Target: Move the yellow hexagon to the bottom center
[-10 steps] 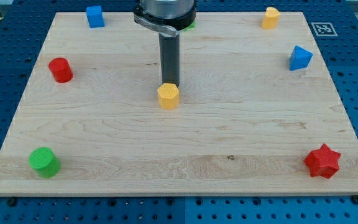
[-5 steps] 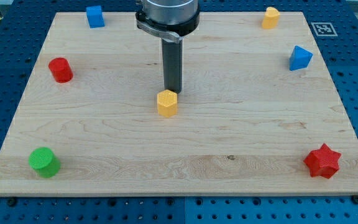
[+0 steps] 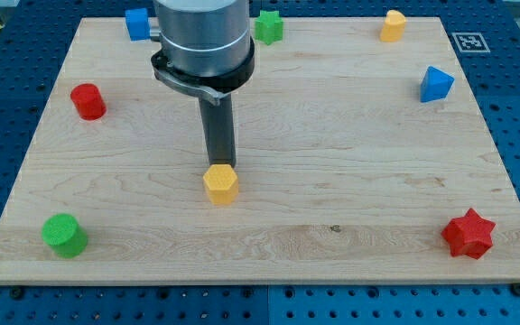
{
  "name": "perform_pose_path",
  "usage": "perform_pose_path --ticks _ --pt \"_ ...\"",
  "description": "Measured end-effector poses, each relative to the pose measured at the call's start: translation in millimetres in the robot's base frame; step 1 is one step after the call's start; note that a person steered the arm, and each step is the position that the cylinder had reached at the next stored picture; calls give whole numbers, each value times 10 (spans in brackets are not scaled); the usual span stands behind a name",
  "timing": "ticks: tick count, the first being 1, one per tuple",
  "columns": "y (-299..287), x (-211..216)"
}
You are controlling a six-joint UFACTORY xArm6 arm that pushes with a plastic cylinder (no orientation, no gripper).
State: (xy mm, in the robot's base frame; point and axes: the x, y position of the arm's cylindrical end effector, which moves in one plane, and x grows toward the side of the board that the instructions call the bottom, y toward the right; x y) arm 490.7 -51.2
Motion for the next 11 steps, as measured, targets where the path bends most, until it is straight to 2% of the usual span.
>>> perform_pose_path --ticks 2,3,6,7,10,11 --pt "-360 211" --pt "-418 445" --pt "0 450" --pt "-50 141" --pt "501 249" --pt "524 384"
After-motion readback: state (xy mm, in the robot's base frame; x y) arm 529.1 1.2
